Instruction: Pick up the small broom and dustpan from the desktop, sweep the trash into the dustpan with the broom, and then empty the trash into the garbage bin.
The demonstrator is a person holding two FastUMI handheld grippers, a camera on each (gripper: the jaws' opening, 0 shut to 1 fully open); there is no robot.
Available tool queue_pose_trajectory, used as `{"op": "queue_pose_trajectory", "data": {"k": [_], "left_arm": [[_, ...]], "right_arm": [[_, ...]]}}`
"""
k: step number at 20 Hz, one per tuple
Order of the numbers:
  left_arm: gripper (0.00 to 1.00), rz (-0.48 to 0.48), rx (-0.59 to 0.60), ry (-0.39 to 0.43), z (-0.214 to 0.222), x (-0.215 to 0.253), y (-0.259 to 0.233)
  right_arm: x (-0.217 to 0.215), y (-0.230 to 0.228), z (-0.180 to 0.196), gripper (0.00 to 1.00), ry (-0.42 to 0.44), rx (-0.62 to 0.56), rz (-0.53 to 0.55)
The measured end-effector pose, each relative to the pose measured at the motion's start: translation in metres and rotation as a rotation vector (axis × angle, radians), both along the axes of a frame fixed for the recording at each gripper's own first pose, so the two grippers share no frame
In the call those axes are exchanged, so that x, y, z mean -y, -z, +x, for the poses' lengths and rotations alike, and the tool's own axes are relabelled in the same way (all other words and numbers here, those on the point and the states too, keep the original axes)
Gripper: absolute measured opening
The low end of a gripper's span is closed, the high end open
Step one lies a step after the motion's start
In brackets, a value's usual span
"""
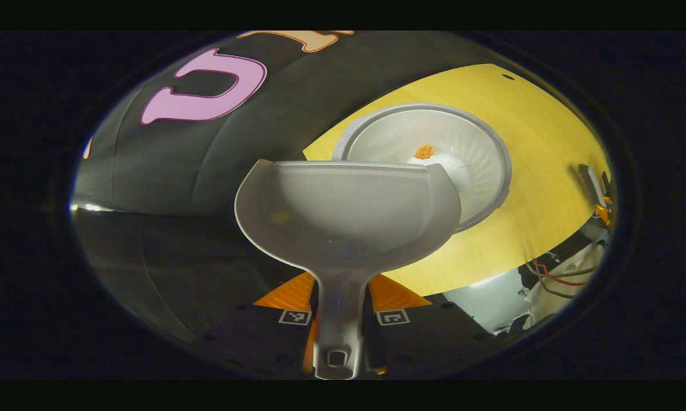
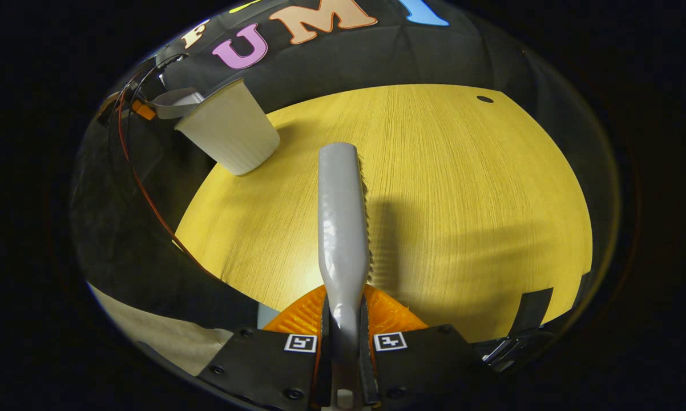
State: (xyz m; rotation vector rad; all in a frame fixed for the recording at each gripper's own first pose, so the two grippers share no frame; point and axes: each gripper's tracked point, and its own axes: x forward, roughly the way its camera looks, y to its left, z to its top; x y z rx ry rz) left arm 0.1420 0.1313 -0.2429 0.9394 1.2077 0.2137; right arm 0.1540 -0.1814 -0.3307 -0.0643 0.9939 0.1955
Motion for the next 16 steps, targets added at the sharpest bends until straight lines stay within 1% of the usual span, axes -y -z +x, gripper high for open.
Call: {"op": "queue_pose_trajectory", "data": {"k": [2, 4, 7, 8, 10, 12, 13, 14, 16], "left_arm": [[0.27, -0.023, 0.038, 0.012, 0.003, 0.0, -0.002], [0.27, -0.067, 0.105, 0.025, 0.002, 0.001, 0.008], [0.27, -0.164, 0.198, 0.047, 0.005, 0.008, 0.026], [0.26, -0.2, 0.222, 0.053, 0.003, 0.014, 0.028], [0.27, -0.273, 0.276, 0.071, -0.003, 0.032, 0.026], [0.27, -0.329, 0.298, 0.125, -0.004, 0.061, 0.023], [0.26, -0.354, 0.299, 0.163, -0.003, 0.083, 0.024], [0.27, -0.381, 0.297, 0.193, -0.001, 0.105, 0.028], [0.27, -0.459, 0.289, 0.251, 0.001, 0.148, 0.042]], "right_arm": [[-0.001, -0.002, 0.001, 0.22, -0.008, 0.0, -0.005], [0.0, -0.003, 0.0, 0.22, -0.018, -0.007, -0.011], [-0.002, -0.006, 0.002, 0.22, -0.032, -0.017, -0.027], [-0.004, -0.007, 0.003, 0.22, -0.036, -0.018, -0.025], [-0.003, -0.007, 0.003, 0.22, -0.044, -0.016, -0.018], [-0.003, -0.006, 0.003, 0.22, -0.041, -0.014, -0.023], [-0.003, -0.006, 0.002, 0.22, -0.036, -0.016, -0.021], [-0.003, -0.007, 0.003, 0.22, -0.031, -0.014, -0.017], [-0.002, -0.006, 0.002, 0.22, -0.02, -0.005, -0.01]]}}
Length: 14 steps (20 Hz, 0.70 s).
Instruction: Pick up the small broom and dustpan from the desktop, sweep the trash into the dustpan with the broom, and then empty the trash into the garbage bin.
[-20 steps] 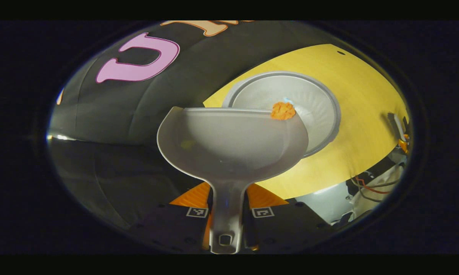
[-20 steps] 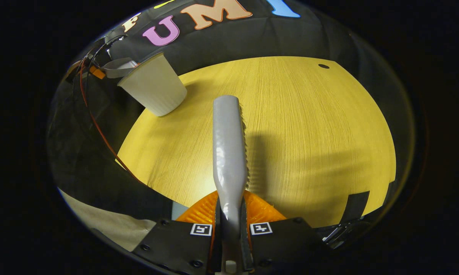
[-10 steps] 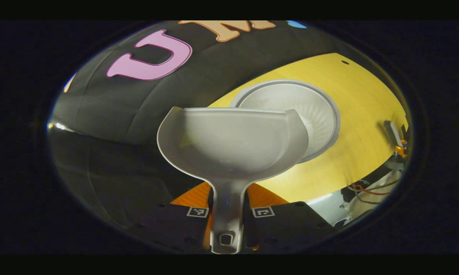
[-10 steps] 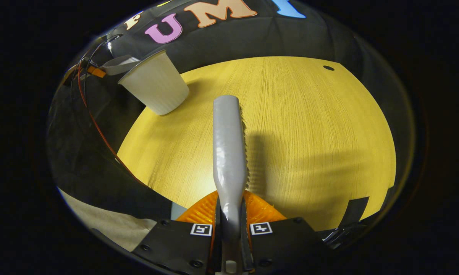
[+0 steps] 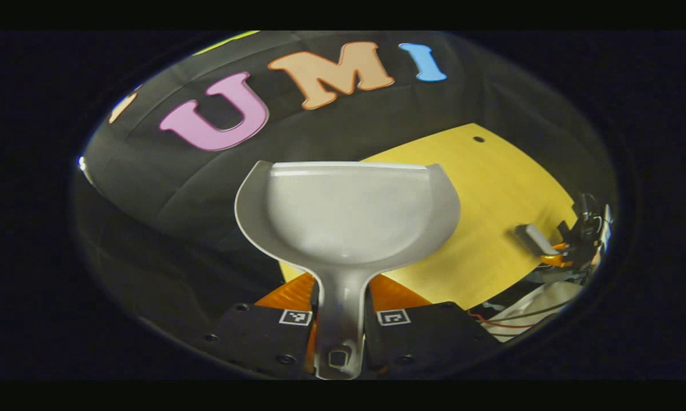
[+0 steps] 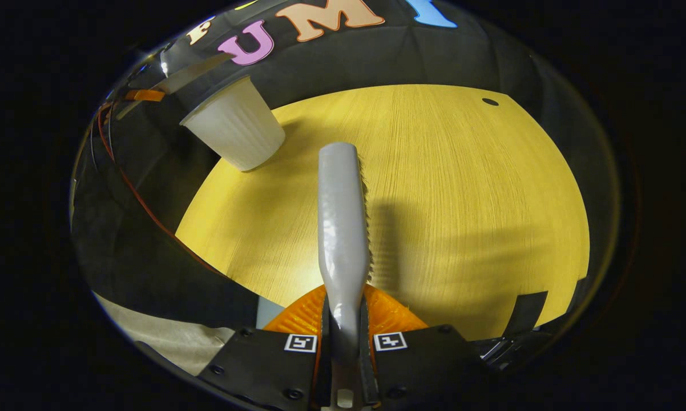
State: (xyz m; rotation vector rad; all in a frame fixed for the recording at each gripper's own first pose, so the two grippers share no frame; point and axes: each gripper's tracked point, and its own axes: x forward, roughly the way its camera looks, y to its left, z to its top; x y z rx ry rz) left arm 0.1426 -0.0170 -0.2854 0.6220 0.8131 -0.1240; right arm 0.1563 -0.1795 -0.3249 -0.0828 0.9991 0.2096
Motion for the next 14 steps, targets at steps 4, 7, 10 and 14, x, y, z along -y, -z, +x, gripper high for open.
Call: {"op": "queue_pose_trajectory", "data": {"k": [4, 7, 10, 14], "left_arm": [[0.27, -0.162, -0.043, 0.087, -0.004, 0.082, 0.059], [0.27, -0.249, -0.11, 0.148, -0.01, 0.131, 0.114], [0.26, -0.312, -0.185, 0.108, -0.031, 0.131, 0.174], [0.27, -0.304, -0.209, -0.02, -0.062, 0.108, 0.239]], "right_arm": [[0.002, 0.003, -0.001, 0.22, 0.027, 0.001, 0.007], [0.001, -0.001, 0.003, 0.22, 0.046, -0.009, -0.01], [-0.003, 0.002, 0.0, 0.22, 0.082, -0.027, -0.01], [-0.014, 0.011, 0.011, 0.22, 0.16, -0.061, 0.011]]}}
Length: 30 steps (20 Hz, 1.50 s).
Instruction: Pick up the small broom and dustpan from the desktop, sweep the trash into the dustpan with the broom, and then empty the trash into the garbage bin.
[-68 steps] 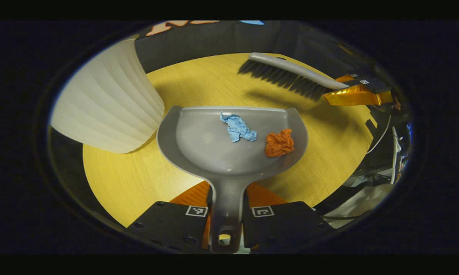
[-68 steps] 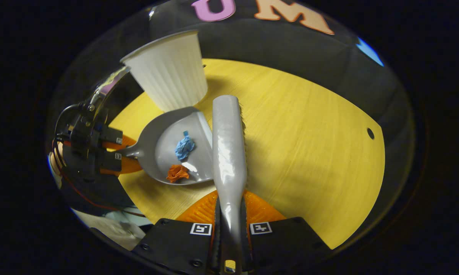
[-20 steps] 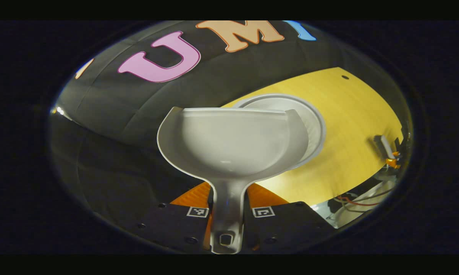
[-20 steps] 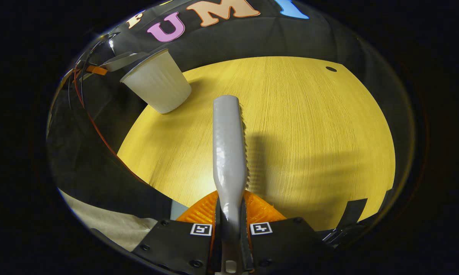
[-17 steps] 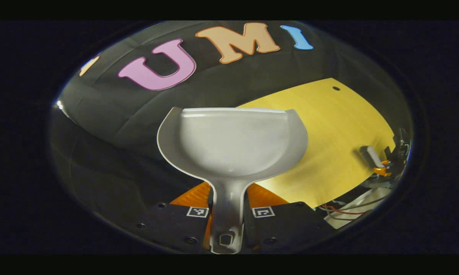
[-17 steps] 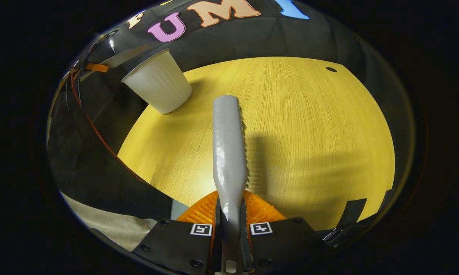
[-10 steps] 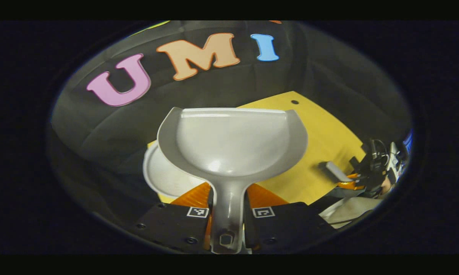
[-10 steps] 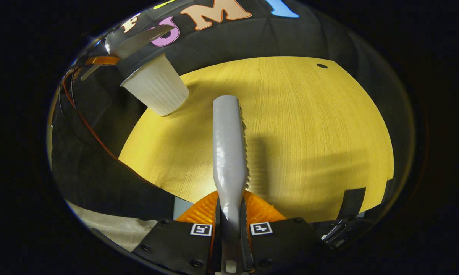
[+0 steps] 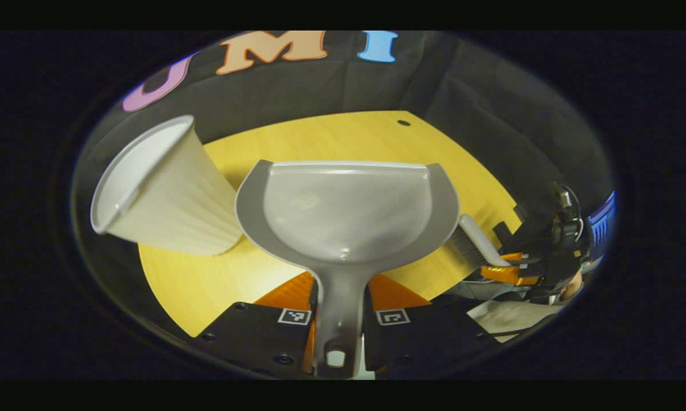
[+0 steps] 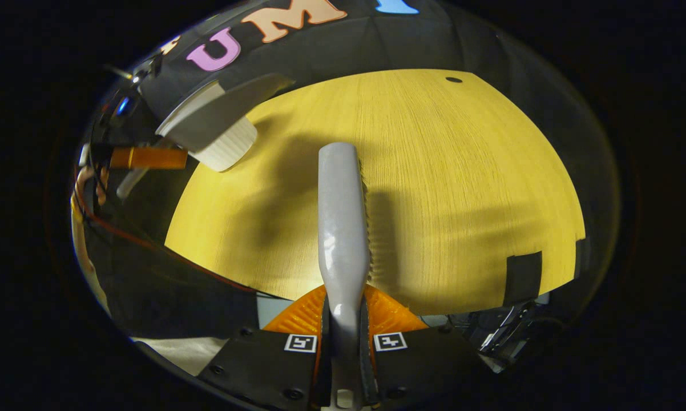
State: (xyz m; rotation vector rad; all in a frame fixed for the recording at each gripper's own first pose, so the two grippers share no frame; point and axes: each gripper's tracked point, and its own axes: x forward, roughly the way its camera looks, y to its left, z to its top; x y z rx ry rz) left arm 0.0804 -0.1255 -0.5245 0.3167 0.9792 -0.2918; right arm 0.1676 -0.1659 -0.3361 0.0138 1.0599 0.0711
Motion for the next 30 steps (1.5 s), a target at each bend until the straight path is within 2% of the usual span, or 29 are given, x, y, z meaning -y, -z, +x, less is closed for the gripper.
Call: {"op": "queue_pose_trajectory", "data": {"k": [4, 6, 7, 9, 12, 17, 21, 22, 24, 25, 26, 27, 28, 29, 30], "left_arm": [[0.27, 0.027, 0.002, -0.142, -0.018, -0.027, 0.04], [0.27, -0.007, 0.002, -0.209, -0.025, -0.032, 0.054], [0.28, -0.024, 0.011, -0.247, -0.024, -0.036, 0.061], [0.28, -0.042, 0.026, -0.315, -0.029, -0.04, 0.073], [0.28, -0.016, 0.042, -0.334, -0.033, -0.038, 0.081], [0.28, -0.031, 0.08, -0.39, -0.033, -0.028, 0.087], [0.32, -0.026, 0.069, -0.375, -0.037, -0.025, 0.093], [0.33, -0.029, 0.072, -0.373, -0.036, -0.024, 0.093], [0.5, -0.037, 0.083, -0.359, -0.034, -0.024, 0.09], [0.68, -0.034, 0.102, -0.353, -0.034, -0.025, 0.086], [0.75, -0.035, 0.125, -0.348, -0.032, -0.026, 0.081], [0.89, -0.042, 0.153, -0.341, -0.031, -0.026, 0.076], [0.94, -0.048, 0.185, -0.329, -0.03, -0.026, 0.068], [0.96, -0.049, 0.226, -0.315, -0.03, -0.027, 0.059], [0.98, -0.044, 0.274, -0.303, -0.03, -0.029, 0.045]], "right_arm": [[-0.012, 0.016, 0.033, 0.22, 0.034, -0.036, -0.019], [-0.021, 0.016, 0.049, 0.22, 0.037, -0.038, -0.03], [-0.025, 0.017, 0.057, 0.19, 0.042, -0.034, -0.041], [-0.028, 0.023, 0.071, 0.22, 0.059, -0.041, -0.053], [-0.034, 0.033, 0.077, 0.22, 0.07, -0.062, -0.061], [-0.041, 0.041, 0.078, 0.23, 0.071, -0.065, -0.05], [-0.046, 0.047, 0.073, 0.34, 0.079, -0.092, -0.007], [-0.047, 0.048, 0.071, 0.42, 0.075, -0.096, 0.006], [-0.052, 0.043, 0.068, 0.51, 0.065, -0.092, 0.02], [-0.054, 0.04, 0.068, 0.57, 0.062, -0.082, 0.029], [-0.056, 0.034, 0.068, 0.54, 0.059, -0.073, 0.047], [-0.06, 0.027, 0.069, 0.6, 0.056, -0.055, 0.078], [-0.064, 0.018, 0.068, 0.63, 0.053, -0.032, 0.117], [-0.069, 0.007, 0.069, 0.75, 0.05, -0.003, 0.157], [-0.07, -0.01, 0.066, 0.92, 0.045, 0.044, 0.186]]}}
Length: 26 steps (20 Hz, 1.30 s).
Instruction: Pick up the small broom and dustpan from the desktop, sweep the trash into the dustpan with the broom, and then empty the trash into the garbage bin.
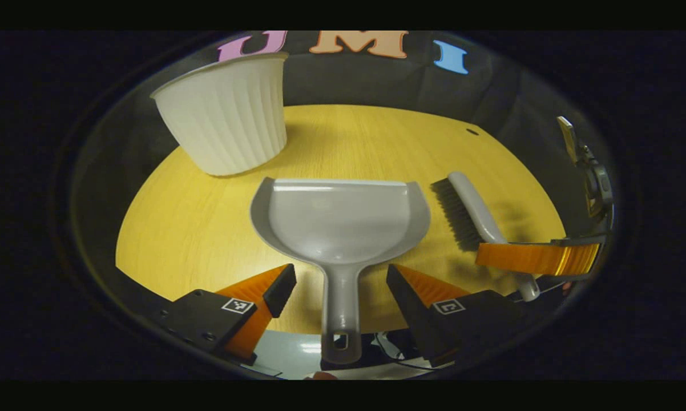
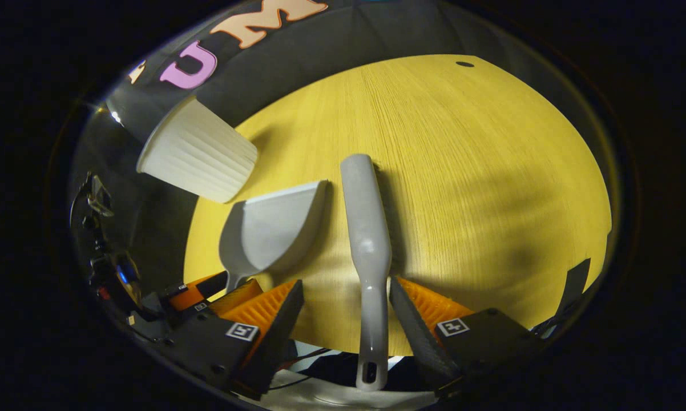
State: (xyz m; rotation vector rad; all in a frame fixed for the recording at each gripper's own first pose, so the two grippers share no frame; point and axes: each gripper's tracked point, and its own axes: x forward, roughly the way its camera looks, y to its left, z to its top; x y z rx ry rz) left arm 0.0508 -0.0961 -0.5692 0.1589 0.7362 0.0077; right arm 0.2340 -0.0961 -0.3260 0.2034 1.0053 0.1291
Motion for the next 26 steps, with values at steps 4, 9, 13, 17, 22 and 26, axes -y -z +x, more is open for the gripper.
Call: {"op": "queue_pose_trajectory", "data": {"k": [4, 9, 13, 17, 22, 26], "left_arm": [[0.98, 0.053, 0.271, 0.062, -0.01, 0.003, -0.083], [0.96, 0.001, 0.574, 0.097, -0.042, 0.018, -0.18], [0.95, -0.026, 0.704, 0.09, -0.062, 0.018, -0.223], [0.95, 0.076, 0.793, 0.154, -0.071, 0.024, -0.253], [0.95, 0.114, 0.867, 0.242, -0.082, 0.051, -0.269], [0.94, 0.12, 0.866, 0.246, -0.085, 0.051, -0.271]], "right_arm": [[-0.015, -0.084, -0.008, 0.99, -0.021, 0.297, 0.133], [-0.025, -0.168, -0.038, 0.98, -0.06, 0.727, 0.073], [-0.038, -0.184, -0.055, 0.98, -0.073, 0.899, -0.019], [-0.036, -0.189, -0.062, 0.98, -0.108, 0.974, -0.087], [-0.038, -0.187, -0.068, 0.98, -0.119, 0.989, -0.12], [-0.039, -0.189, -0.066, 0.98, -0.102, 0.987, -0.102]]}}
